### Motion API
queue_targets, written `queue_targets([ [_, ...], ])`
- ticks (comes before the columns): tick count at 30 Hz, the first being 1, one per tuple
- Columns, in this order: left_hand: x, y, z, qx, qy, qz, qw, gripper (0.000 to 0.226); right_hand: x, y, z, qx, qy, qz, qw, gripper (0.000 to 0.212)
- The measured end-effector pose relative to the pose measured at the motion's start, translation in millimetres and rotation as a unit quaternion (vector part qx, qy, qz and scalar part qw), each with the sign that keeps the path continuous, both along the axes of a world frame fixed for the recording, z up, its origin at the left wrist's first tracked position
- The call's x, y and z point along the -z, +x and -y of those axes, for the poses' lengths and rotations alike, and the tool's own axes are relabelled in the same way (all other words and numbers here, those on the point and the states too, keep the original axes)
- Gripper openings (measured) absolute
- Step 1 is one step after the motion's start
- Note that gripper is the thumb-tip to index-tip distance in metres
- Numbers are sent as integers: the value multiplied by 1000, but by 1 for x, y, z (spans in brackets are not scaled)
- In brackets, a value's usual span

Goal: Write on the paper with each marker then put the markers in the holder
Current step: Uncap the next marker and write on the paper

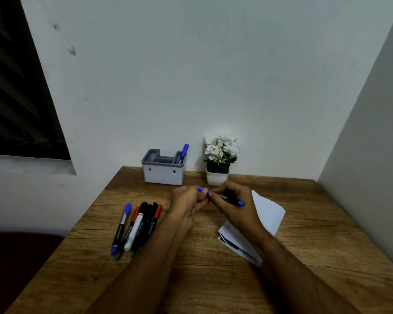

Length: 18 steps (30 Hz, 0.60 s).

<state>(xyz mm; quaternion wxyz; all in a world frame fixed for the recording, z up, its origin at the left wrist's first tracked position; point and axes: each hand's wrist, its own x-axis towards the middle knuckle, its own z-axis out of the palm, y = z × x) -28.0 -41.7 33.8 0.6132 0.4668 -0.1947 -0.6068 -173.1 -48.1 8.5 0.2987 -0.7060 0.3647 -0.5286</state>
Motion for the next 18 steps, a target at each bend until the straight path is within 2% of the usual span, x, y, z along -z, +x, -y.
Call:
queue_targets([
  [3, -4, 6, 0, -11, -16, 9, 1000, 24, -1, 8, 9, 13, -10, -18, 1000, 12],
  [6, -11, 17, 3, -78, -31, 13, 996, 23, 1, 17, 20, 39, 22, -106, 993, 28],
  [8, -16, 29, 8, -123, -64, 40, 990, 27, 3, 19, 27, 74, 49, -183, 979, 30],
  [10, -22, 41, 14, -156, -107, 104, 976, 34, 3, 22, 31, 106, 58, -242, 963, 23],
  [13, -37, 59, 26, -199, -182, 208, 940, 36, -1, 27, 30, 112, 37, -277, 954, 4],
  [18, -66, 78, 47, -231, -264, 364, 863, 32, -3, 35, 28, 86, 11, -309, 947, 3],
])
